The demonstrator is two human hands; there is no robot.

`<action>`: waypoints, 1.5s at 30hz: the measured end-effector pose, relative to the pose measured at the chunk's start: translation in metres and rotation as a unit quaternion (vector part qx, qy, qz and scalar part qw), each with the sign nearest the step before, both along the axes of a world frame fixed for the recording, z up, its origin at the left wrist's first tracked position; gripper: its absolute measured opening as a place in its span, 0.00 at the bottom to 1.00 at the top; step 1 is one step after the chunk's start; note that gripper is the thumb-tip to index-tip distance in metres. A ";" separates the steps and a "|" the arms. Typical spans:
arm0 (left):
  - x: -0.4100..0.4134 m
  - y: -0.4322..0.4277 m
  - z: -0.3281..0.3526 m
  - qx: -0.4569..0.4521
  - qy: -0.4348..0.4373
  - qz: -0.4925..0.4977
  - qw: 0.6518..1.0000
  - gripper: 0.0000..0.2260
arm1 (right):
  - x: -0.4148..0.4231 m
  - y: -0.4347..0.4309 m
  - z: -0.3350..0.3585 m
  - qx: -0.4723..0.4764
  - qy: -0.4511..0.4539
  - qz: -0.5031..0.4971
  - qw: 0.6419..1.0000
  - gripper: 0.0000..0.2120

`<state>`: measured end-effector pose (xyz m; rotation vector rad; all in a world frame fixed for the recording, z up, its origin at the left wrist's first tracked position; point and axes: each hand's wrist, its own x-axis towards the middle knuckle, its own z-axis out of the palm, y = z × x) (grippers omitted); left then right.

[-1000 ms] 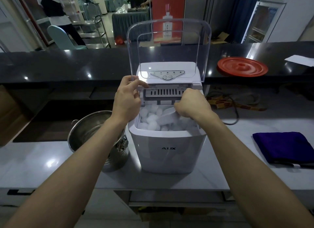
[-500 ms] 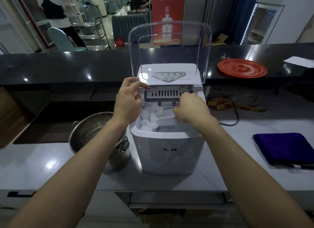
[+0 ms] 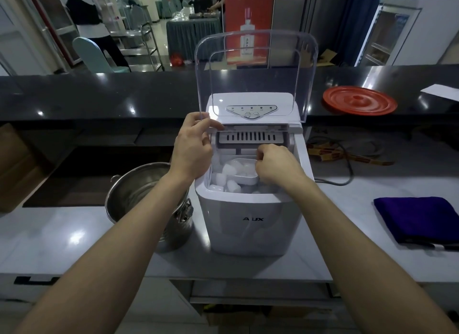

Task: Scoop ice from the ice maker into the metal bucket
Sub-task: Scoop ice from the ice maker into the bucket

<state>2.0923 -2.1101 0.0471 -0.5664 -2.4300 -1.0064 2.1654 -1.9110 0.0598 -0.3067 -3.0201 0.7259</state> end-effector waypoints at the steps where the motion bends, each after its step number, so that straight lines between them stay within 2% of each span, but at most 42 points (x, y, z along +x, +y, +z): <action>1: 0.000 0.000 0.000 0.002 -0.001 -0.001 1.000 0.16 | 0.000 0.001 0.001 0.001 0.000 0.000 1.000 0.10; 12: 0.003 0.001 0.003 0.013 -0.005 0.003 1.000 0.18 | 0.007 0.001 0.007 -0.040 0.001 -0.021 0.999 0.12; 22: 0.003 0.000 0.001 0.016 -0.008 -0.008 1.000 0.17 | 0.011 0.001 0.011 -0.084 0.055 -0.073 0.992 0.10; 28: 0.000 -0.001 -0.002 0.031 -0.009 -0.020 0.999 0.17 | 0.015 0.002 0.021 -0.057 0.079 -0.102 0.990 0.08; 37: -0.005 -0.001 -0.009 0.046 -0.002 -0.028 0.999 0.21 | 0.025 0.003 0.041 -0.049 0.091 -0.146 0.984 0.06; 45: -0.004 -0.006 -0.006 0.074 -0.056 -0.069 0.993 0.31 | 0.032 -0.019 0.052 -0.053 0.089 -0.193 0.976 0.06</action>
